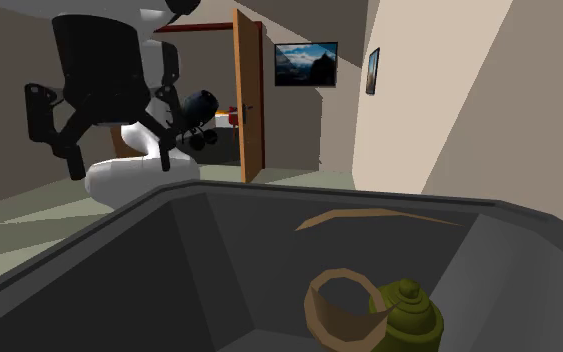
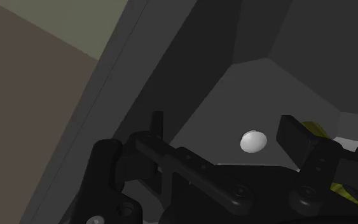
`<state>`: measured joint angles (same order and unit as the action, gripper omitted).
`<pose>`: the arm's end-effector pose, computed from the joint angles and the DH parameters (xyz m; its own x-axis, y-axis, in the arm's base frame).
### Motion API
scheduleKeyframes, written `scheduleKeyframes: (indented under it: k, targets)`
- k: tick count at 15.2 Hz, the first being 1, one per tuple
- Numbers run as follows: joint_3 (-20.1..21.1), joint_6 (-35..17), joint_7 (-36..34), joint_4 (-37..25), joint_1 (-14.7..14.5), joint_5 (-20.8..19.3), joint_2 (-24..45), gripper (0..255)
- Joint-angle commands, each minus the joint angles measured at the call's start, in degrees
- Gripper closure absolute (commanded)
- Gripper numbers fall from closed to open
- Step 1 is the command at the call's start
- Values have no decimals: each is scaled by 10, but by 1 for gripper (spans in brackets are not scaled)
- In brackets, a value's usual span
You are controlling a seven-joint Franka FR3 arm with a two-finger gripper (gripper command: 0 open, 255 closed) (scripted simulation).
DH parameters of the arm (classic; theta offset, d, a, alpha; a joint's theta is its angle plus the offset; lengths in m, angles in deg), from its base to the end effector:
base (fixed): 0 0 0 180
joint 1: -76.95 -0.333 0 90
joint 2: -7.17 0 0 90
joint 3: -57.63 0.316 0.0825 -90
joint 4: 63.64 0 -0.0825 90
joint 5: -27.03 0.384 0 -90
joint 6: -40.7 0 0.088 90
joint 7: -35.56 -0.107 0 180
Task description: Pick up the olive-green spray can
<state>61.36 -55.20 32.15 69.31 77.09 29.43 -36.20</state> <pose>0.3248 0.0310 0.6073 0.9939 -0.0143 0.1090 -0.0140 -0.9999 -0.0037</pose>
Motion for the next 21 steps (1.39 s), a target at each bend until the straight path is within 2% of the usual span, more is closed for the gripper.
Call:
scheduleKeyframes:
  k: [1,7,12,17,21]
  targets:
    - [0,0,0,0,0,0,0,0]
    - [70,-85,-105,6,-6,42,51,0]
    - [129,-155,-192,-15,-3,60,115,0]
    - [189,-219,-285,-57,8,53,196,0]
    - [237,-261,-367,-107,22,24,271,0]
